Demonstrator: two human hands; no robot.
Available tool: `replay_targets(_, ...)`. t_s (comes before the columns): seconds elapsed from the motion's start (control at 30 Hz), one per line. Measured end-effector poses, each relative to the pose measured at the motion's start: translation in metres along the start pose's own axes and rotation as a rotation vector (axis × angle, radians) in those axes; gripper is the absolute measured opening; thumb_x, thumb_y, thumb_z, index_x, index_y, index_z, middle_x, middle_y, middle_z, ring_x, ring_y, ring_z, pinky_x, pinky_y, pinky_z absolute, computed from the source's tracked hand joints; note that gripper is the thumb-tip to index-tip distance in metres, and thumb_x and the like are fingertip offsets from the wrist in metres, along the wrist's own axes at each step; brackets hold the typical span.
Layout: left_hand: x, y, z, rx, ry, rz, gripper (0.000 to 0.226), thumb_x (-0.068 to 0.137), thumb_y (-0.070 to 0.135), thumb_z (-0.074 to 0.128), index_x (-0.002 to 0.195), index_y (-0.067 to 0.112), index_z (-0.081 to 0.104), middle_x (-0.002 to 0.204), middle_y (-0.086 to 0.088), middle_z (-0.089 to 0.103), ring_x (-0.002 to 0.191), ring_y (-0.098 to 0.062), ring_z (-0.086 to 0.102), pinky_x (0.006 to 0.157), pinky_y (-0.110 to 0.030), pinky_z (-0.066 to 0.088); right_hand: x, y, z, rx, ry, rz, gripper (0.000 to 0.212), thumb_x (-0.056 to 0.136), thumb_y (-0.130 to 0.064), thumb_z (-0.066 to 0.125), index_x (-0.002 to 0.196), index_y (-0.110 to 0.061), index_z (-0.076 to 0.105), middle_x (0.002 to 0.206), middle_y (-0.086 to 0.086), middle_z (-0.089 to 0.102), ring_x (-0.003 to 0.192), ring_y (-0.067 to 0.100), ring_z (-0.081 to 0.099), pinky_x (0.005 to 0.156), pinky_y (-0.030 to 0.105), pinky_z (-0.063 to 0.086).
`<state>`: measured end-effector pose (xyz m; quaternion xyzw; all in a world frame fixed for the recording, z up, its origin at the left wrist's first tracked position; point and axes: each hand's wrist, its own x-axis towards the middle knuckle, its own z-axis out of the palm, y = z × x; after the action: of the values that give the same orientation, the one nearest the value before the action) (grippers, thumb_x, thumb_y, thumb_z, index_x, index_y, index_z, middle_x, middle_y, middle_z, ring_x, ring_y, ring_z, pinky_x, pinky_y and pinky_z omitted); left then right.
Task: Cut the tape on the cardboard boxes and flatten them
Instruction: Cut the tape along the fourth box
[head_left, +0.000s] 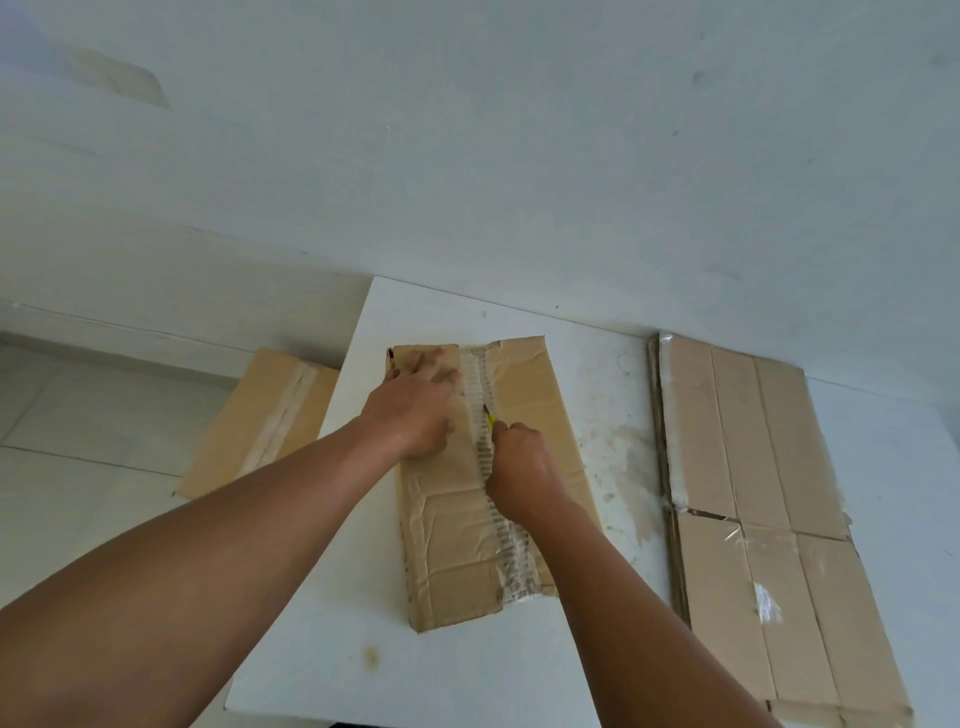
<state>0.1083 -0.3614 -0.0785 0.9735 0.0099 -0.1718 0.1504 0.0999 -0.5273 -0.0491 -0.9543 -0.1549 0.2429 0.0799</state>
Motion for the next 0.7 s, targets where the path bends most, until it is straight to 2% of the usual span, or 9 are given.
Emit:
replay_targets(0.07, -0.014, 0.011, -0.002, 0.038, -0.008, 0.019, 0.073, 0.091, 0.045, 0.063, 0.154, 0.024, 0.033, 0.168, -0.009, -0.003, 0.154, -0.036, -0.003, 0.123, -0.053, 0.012, 0.001, 0.001, 0.000, 0.003, 0.018, -0.002, 0.032, 0.089, 0.001, 0.057, 0.120, -0.003, 0.054, 0.110, 0.011, 0.053, 0.076, 0.016, 0.045, 0.068, 0.024, 0.040)
replay_targets(0.13, -0.035, 0.024, 0.000, 0.048, -0.108, 0.026, 0.093, 0.079, 0.060, 0.073, 0.155, 0.027, 0.030, 0.168, -0.009, -0.007, 0.153, -0.040, -0.008, 0.120, -0.062, 0.010, 0.002, 0.003, 0.001, 0.007, 0.042, -0.010, 0.034, 0.089, -0.001, 0.059, 0.122, -0.004, 0.054, 0.110, 0.011, 0.055, 0.080, 0.019, 0.049, 0.069, 0.024, 0.042)
replay_targets(0.23, -0.069, 0.044, 0.012, 0.027, -0.329, -0.005, 0.141, 0.060, 0.065, 0.086, 0.160, 0.026, -0.006, 0.163, -0.007, -0.030, 0.146, -0.043, -0.030, 0.117, -0.072, 0.007, -0.002, 0.005, 0.001, 0.004, 0.056, -0.027, 0.037, 0.089, -0.003, 0.059, 0.125, -0.006, 0.053, 0.108, 0.010, 0.056, 0.085, 0.021, 0.052, 0.069, 0.026, 0.044)
replay_targets(0.3, -0.085, 0.053, 0.024, 0.027, -0.367, -0.008, 0.156, 0.054, 0.064, 0.089, 0.157, 0.022, -0.020, 0.159, -0.009, -0.039, 0.141, -0.045, -0.037, 0.116, -0.072, 0.009, -0.005, 0.006, 0.001, 0.005, 0.077, -0.040, 0.038, 0.090, -0.003, 0.058, 0.127, -0.007, 0.052, 0.100, 0.008, 0.053, 0.082, 0.019, 0.048, 0.067, 0.026, 0.042)
replay_targets(0.4, -0.092, 0.055, 0.036, 0.038, -0.332, -0.003, 0.163, 0.053, 0.067, 0.088, 0.154, 0.015, -0.028, 0.155, -0.012, -0.044, 0.137, -0.045, -0.043, 0.118, -0.070, 0.010, -0.010, 0.008, 0.004, -0.002, 0.091, -0.048, 0.037, 0.090, -0.005, 0.056, 0.127, -0.007, 0.051, 0.092, 0.005, 0.047, 0.082, 0.020, 0.046, 0.065, 0.027, 0.041)
replay_targets(0.57, -0.091, 0.048, 0.043, 0.043, -0.317, 0.017, 0.166, 0.051, 0.074, 0.085, 0.153, 0.010, -0.029, 0.154, -0.011, -0.046, 0.135, -0.043, -0.045, 0.121, -0.065, 0.010, -0.025, 0.014, -0.002, -0.079, 0.023, -0.090, 0.032, 0.092, -0.009, 0.053, 0.123, -0.008, 0.056, 0.107, 0.013, 0.062, 0.099, 0.028, 0.060, 0.068, 0.027, 0.040)
replay_targets(0.7, -0.090, 0.047, 0.045, 0.060, -0.325, 0.008, 0.166, 0.051, 0.076, 0.082, 0.151, 0.006, -0.031, 0.153, -0.014, -0.046, 0.133, -0.044, -0.047, 0.122, -0.063, 0.008, -0.044, 0.013, -0.002, -0.114, -0.038, -0.096, 0.010, 0.089, -0.010, 0.056, 0.097, -0.009, 0.061, 0.099, 0.010, 0.065, 0.091, 0.026, 0.064, 0.064, 0.026, 0.042)
